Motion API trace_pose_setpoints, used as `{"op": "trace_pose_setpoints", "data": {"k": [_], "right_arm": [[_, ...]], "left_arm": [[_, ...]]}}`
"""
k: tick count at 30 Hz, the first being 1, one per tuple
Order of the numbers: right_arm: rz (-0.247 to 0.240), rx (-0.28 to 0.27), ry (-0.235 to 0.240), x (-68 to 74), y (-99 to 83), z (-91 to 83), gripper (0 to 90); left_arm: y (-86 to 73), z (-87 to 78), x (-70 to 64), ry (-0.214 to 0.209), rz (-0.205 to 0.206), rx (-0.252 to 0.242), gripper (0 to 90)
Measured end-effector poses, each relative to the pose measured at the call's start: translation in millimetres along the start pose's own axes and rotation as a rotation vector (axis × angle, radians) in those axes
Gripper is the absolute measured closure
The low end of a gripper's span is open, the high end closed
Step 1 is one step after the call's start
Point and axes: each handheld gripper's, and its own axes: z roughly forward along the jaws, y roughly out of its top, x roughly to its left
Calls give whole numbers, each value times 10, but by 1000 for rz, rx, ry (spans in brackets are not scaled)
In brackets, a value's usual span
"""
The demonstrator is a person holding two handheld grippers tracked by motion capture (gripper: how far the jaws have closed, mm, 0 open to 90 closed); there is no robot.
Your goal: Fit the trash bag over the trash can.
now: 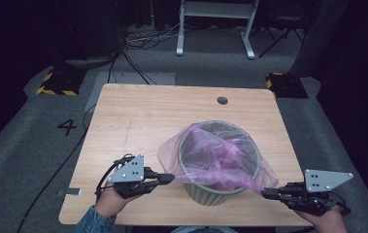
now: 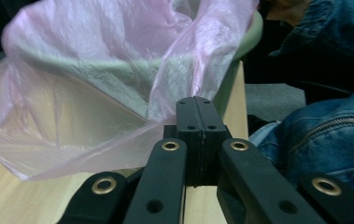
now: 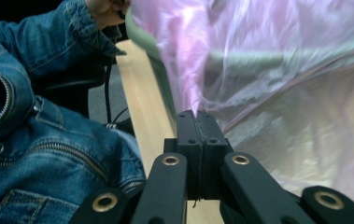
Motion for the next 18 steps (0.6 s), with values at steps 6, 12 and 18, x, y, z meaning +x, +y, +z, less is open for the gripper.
{"op": "trace_pose_setpoints", "data": {"k": [6, 12, 18], "right_arm": [[19, 30, 44, -34, -109, 134, 899], [39, 88, 43, -97, -219, 270, 899], [93, 139, -5, -232, -434, 347, 898]], "left_arm": [[-98, 134, -69, -42, 15, 61, 900], [-194, 327, -84, -11, 45, 185, 900], [-431, 389, 91, 3, -49, 206, 900]]}}
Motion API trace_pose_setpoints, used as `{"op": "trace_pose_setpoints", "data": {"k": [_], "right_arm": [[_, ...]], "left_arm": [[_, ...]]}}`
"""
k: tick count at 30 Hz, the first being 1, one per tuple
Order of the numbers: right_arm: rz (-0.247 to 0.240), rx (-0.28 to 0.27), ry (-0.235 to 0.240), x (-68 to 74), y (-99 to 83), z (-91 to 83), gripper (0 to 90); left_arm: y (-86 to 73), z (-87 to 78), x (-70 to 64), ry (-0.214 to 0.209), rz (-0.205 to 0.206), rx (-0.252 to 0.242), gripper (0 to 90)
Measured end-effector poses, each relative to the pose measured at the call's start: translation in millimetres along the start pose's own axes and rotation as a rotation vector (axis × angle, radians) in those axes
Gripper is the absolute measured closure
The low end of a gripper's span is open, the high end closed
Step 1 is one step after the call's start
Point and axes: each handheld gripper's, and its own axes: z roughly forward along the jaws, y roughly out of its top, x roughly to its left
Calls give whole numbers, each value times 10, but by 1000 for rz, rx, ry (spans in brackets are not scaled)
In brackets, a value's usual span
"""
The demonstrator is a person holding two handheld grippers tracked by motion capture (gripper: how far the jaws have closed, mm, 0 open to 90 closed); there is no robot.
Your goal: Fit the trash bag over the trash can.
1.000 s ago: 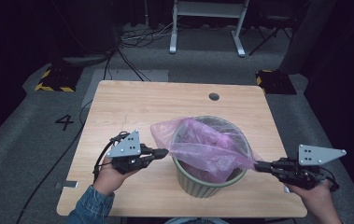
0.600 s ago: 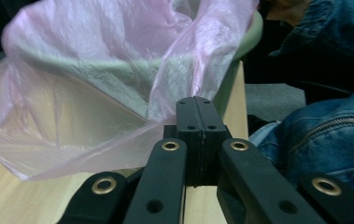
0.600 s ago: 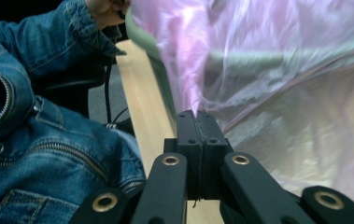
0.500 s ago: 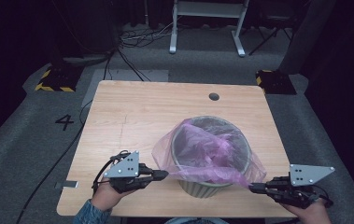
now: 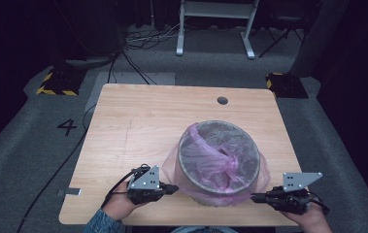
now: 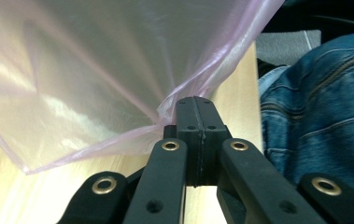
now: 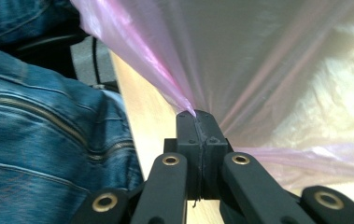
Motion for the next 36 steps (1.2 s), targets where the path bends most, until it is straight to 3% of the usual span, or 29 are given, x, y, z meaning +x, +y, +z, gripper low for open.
{"op": "trace_pose_setpoints", "data": {"k": [2, 6, 9, 14, 16, 17, 19, 21, 24, 26, 28, 30, 36], "right_arm": [[21, -6, -6, -59, -67, 13, 898], [65, -5, -3, -152, -185, 72, 898], [84, 17, -20, -191, -253, 128, 898], [93, 68, -50, -207, -352, 216, 888], [98, 70, -58, -200, -375, 212, 829], [97, 62, -67, -193, -376, 193, 745], [101, 27, -59, -179, -362, 124, 561], [85, -28, -67, -154, -335, 33, 393], [70, -112, -113, -113, -272, -105, 244], [79, -148, -150, -98, -214, -168, 147], [92, -165, -170, -80, -144, -187, 141], [86, -169, -195, -38, -62, -155, 144], [46, -162, -174, 92, 166, 30, 161]], "left_arm": [[-48, 34, 44, -2, -26, 18, 900], [-82, 122, 31, 2, -34, 62, 900], [-109, 180, 26, 0, -36, 102, 900], [-168, 241, 29, -19, -82, 138, 900], [-167, 196, 13, -7, -81, 116, 897], [-162, 153, 7, 16, -82, 98, 810], [-142, 52, 6, 20, -100, 46, 556], [-120, -70, -2, 44, -118, -23, 420], [-70, -216, -6, 86, -130, -115, 348], [-14, -259, -7, 123, -135, -137, 322], [38, -270, 8, 159, -135, -143, 311], [80, -251, 34, 163, -147, -152, 311], [159, -152, 70, 185, -132, -126, 311]]}}
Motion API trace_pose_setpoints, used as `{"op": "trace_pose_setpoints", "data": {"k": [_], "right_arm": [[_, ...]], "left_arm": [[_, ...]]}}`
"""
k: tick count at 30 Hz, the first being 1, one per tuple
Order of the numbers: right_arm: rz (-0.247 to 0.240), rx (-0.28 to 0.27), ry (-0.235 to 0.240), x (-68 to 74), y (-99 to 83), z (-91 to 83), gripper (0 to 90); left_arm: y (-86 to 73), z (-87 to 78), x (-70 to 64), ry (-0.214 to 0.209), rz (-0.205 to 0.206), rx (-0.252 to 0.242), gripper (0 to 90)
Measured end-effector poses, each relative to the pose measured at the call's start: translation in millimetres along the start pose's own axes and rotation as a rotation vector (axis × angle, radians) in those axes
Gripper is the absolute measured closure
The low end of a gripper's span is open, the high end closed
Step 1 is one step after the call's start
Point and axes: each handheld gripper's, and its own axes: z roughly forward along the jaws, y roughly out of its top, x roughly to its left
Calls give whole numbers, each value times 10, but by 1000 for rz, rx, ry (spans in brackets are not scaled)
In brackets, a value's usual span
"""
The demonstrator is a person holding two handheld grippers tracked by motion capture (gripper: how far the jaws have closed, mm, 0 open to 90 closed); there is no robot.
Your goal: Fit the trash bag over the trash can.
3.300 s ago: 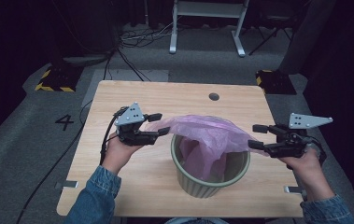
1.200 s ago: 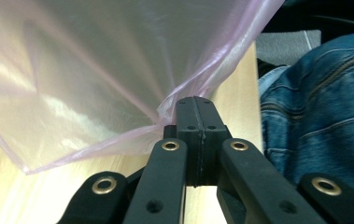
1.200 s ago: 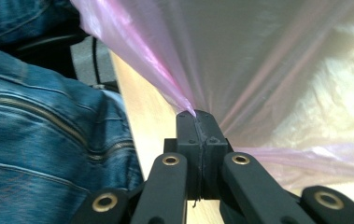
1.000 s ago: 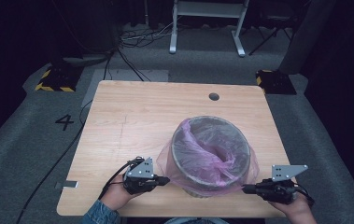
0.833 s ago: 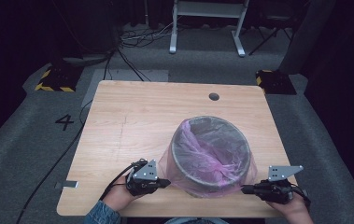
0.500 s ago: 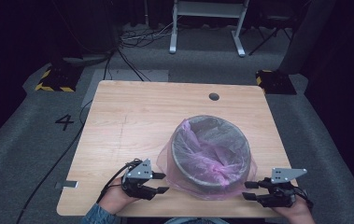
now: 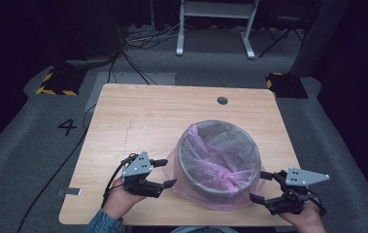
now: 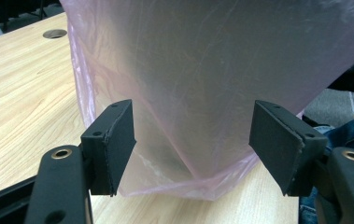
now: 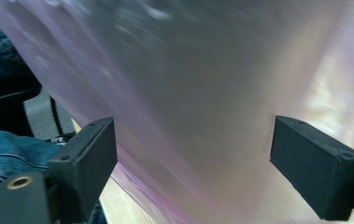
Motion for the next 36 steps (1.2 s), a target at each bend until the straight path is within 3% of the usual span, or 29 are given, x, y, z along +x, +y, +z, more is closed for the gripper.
{"op": "trace_pose_setpoints", "data": {"k": [1, 3, 5, 9, 12, 17, 23, 27, 30, 32, 36], "right_arm": [[-7, -1, -11, 9, 21, 17, 232], [-28, -6, -24, -7, 49, 9, 507], [-21, -21, -30, -42, 65, -14, 678], [-7, -14, -79, -111, 113, -22, 814], [10, -25, -109, -209, 153, -24, 829], [14, -45, -97, -269, 193, -5, 823], [-12, -49, -81, -261, 212, -4, 798], [-13, -54, -60, -286, 219, -36, 781], [-16, -50, -64, -294, 224, -55, 781], [-23, -49, -64, -293, 227, -56, 781], [-27, -48, -63, -288, 229, -57, 781]], "left_arm": [[6, 10, 3, 6, 8, 4, 311], [15, 15, 14, 12, 3, 0, 311], [23, 3, 31, 14, -3, -11, 311], [48, -13, 45, -1, -7, -41, 306], [73, -18, 58, 12, 2, -43, 304], [91, 22, 119, 28, 12, -54, 293], [161, 87, 249, -60, 18, -116, 294], [236, 122, 276, -96, 40, -102, 291], [250, 117, 261, -117, 67, -89, 444], [260, 116, 245, -102, 82, -70, 572], [276, 137, 224, -53, 68, -49, 798]]}}
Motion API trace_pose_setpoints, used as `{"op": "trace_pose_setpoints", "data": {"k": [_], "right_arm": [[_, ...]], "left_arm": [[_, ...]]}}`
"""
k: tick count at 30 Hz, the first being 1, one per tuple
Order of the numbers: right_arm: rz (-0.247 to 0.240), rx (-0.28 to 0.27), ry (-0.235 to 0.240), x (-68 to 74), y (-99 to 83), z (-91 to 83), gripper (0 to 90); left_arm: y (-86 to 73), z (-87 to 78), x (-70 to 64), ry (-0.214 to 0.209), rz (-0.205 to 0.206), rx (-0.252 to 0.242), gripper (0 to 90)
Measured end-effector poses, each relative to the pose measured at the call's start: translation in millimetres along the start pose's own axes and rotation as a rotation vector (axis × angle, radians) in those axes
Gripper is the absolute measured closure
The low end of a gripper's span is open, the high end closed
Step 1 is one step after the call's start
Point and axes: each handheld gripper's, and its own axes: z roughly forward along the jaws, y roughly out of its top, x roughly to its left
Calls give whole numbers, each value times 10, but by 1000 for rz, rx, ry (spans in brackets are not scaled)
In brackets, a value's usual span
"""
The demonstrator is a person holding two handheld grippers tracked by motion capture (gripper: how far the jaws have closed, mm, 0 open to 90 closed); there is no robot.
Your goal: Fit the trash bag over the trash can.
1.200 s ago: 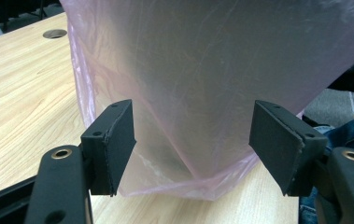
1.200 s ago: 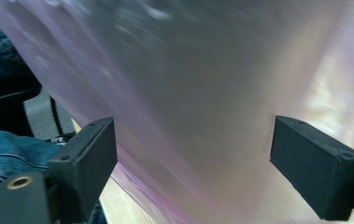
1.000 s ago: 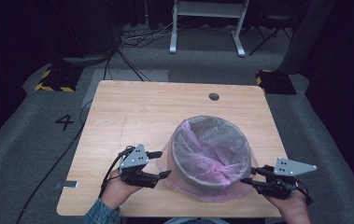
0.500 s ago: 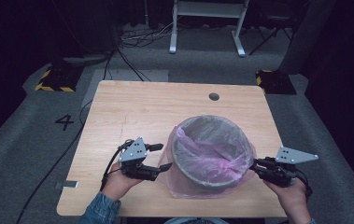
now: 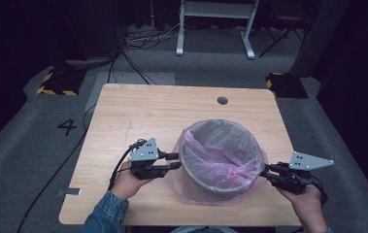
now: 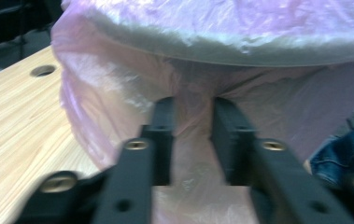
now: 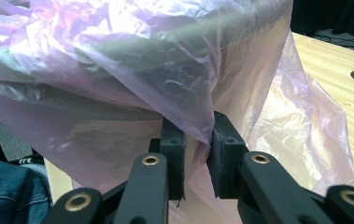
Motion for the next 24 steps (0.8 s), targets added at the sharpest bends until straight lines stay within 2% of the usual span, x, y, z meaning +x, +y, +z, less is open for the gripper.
{"op": "trace_pose_setpoints", "data": {"k": [1, 2, 5, 9, 14, 19, 24], "right_arm": [[-2, 0, 0, 1, 0, -1, 782], [-2, 0, 1, 2, 0, -3, 782], [-3, 2, -3, -6, -1, -9, 793], [7, 2, -17, -32, -5, -28, 826], [20, 3, -24, -66, -23, -50, 871], [26, 27, -22, -90, -62, -16, 900], [53, 73, -26, -165, -154, 87, 900]], "left_arm": [[2, 2, -5, 12, 0, -2, 868], [6, 1, -6, 26, 5, -1, 896], [12, 1, -24, 36, 6, 8, 900], [-9, -39, -42, 82, 6, 9, 900], [-88, -107, 19, 106, -26, 8, 900], [-169, -111, 48, 122, -38, 39, 900], [-225, -50, 69, 140, -26, 94, 900]]}}
